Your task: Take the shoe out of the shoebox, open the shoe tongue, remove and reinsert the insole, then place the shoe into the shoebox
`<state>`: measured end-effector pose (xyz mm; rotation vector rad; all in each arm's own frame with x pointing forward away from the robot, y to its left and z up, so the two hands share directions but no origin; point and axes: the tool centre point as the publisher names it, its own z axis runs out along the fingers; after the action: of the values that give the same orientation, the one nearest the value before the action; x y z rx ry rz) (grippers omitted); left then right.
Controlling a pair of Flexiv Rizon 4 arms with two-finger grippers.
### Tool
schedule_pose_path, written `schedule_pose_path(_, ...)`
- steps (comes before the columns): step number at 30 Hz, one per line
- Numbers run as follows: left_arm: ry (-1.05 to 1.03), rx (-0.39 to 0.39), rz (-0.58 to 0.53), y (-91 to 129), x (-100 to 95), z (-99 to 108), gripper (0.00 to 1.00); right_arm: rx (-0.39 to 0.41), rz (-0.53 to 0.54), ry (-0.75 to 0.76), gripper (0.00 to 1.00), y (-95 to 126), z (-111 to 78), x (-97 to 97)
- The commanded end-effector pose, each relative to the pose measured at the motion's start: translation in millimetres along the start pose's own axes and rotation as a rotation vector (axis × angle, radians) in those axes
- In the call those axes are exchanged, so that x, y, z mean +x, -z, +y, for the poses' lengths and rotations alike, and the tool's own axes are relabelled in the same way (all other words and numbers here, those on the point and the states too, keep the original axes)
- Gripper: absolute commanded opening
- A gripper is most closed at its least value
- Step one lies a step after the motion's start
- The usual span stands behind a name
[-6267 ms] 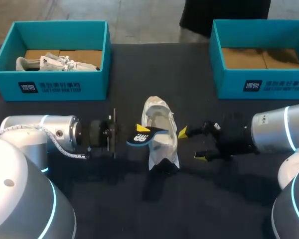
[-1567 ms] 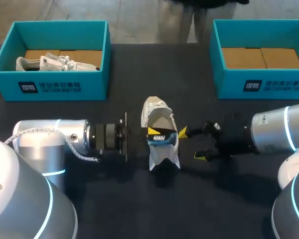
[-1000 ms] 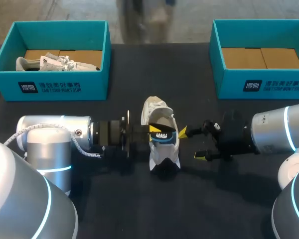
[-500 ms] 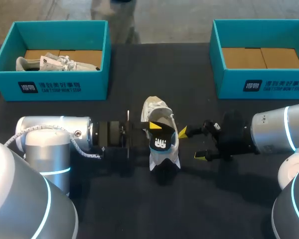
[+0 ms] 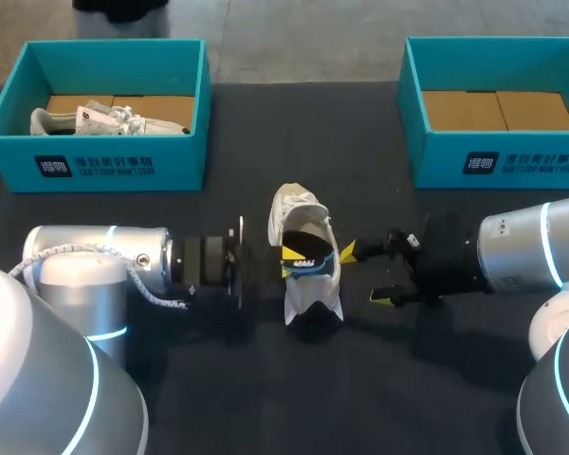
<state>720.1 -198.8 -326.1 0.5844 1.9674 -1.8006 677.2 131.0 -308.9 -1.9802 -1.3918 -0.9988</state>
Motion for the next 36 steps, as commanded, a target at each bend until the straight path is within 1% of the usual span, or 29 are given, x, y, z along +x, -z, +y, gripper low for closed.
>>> schedule_pose_path(1,0.009,-0.017,0.015,-5,-1.5,8,0.00,-0.004,-0.006,-0.002,1.00,-1,-1.3,1.9)
schedule_pose_path(5,0.012,-0.040,0.019,-6,-5.3,15,0.00,-0.004,-0.006,-0.002,1.00,-1,-1.3,1.9)
schedule_pose_path(11,0.004,-0.067,0.014,-7,-13.8,21,0.00,-0.004,-0.006,-0.002,1.00,-1,-1.3,1.9)
schedule_pose_path(14,0.005,-0.083,0.023,-8,-14.5,25,0.00,-0.004,-0.006,-0.002,1.00,-1,-1.3,1.9)
schedule_pose_path(25,0.001,-0.073,0.043,-8,-8.9,16,0.00,-0.004,-0.006,-0.002,1.00,-1,-1.3,1.9)
schedule_pose_path(26,0.000,-0.072,0.042,-7,-8.7,14,0.03,-0.004,-0.006,-0.002,1.00,-1,-1.3,1.9)
schedule_pose_path(27,-0.004,-0.069,0.037,-6,-9.0,12,0.22,-0.004,-0.006,-0.002,1.00,-1,-1.3,1.9)
schedule_pose_path(28,-0.004,-0.069,0.036,-6,-9.3,11,0.30,-0.004,-0.006,-0.002,1.00,-1,-1.3,1.9)
schedule_pose_path(29,-0.007,-0.068,0.034,-5,-9.8,9,0.40,-0.004,-0.006,-0.002,1.00,-1,-1.3,1.9)
schedule_pose_path(30,-0.009,-0.068,0.034,-4,-9.8,8,0.41,-0.004,-0.006,-0.002,1.00,-1,-1.3,1.9)
schedule_pose_path(34,-0.015,-0.065,0.035,-2,-9.1,5,0.39,-0.004,-0.006,-0.002,1.00,-1,-1.3,1.9)
schedule_pose_path(36,-0.020,-0.061,0.033,-1,-9.0,2,0.34,-0.004,-0.006,-0.002,1.00,-1,-1.3,1.9)
